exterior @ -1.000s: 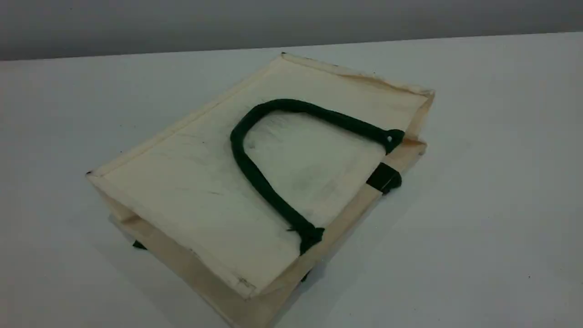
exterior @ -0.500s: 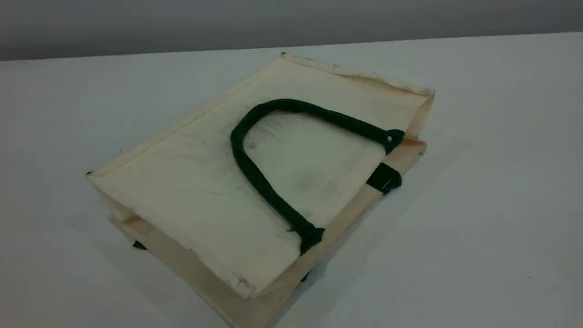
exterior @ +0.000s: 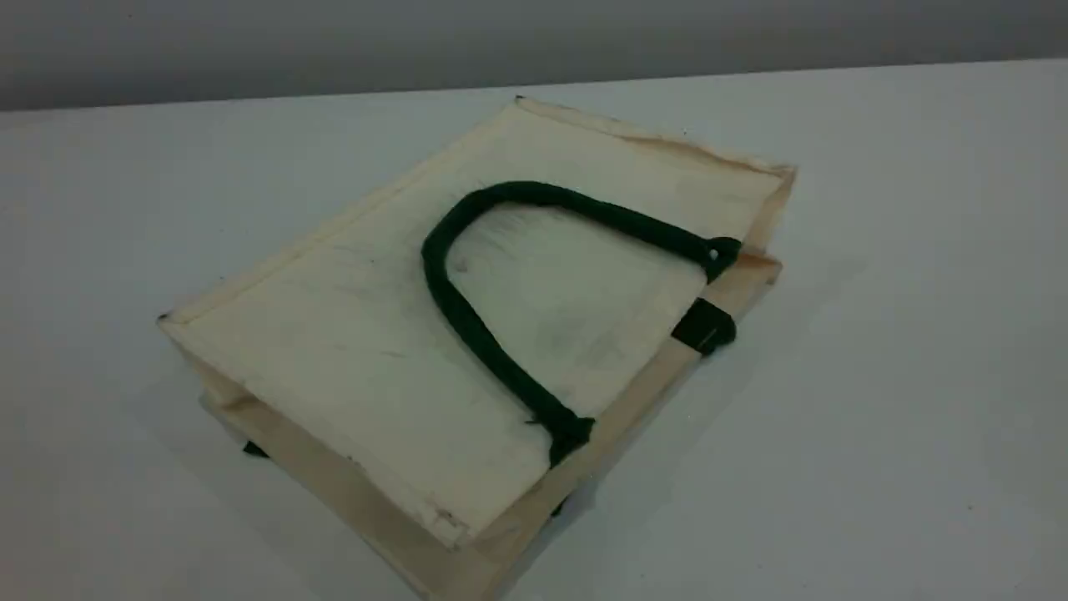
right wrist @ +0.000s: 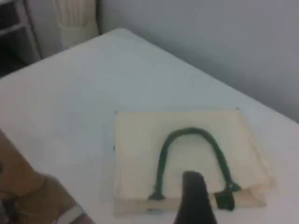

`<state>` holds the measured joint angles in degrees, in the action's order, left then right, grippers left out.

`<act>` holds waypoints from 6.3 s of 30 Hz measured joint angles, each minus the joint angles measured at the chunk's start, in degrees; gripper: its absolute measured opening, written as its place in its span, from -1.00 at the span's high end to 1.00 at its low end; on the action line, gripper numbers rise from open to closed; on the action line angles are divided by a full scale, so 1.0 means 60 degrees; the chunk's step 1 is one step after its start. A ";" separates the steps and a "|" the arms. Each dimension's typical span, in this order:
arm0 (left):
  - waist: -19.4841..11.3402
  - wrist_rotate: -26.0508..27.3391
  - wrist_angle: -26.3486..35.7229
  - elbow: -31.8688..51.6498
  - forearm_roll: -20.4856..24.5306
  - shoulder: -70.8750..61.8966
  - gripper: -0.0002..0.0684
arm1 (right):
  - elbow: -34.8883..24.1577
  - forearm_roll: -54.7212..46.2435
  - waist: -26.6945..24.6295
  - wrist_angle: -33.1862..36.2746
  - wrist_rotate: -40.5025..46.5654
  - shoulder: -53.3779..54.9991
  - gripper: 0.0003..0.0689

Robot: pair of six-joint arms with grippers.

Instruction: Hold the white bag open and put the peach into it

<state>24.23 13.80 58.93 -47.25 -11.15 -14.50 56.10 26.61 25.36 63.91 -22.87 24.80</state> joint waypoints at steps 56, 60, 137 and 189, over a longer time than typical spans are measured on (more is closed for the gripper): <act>0.0000 0.3690 -0.8834 0.7874 -0.3599 -0.0032 -0.37 | -0.9350 0.5853 0.0012 -1.0095 -0.6037 -0.0893 -0.27; 0.0000 0.4816 -0.8296 0.7874 -0.3599 -0.0032 -0.37 | -0.9350 0.5853 0.0012 -1.0114 -0.6127 -0.0893 -0.27; 0.0000 0.5084 -0.7315 0.7874 -0.4490 -0.0032 -0.37 | -0.9350 -0.5964 -0.0726 -0.8348 0.5078 -0.4134 -0.27; 0.0000 0.5091 -0.7330 0.7874 -0.4344 -0.0032 -0.37 | -0.9350 -0.5954 -0.4525 -0.7407 0.5035 -0.4134 -0.27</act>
<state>24.23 44.35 14.95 0.00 -37.22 -14.69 0.00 -9.12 -1.80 19.47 7.34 0.00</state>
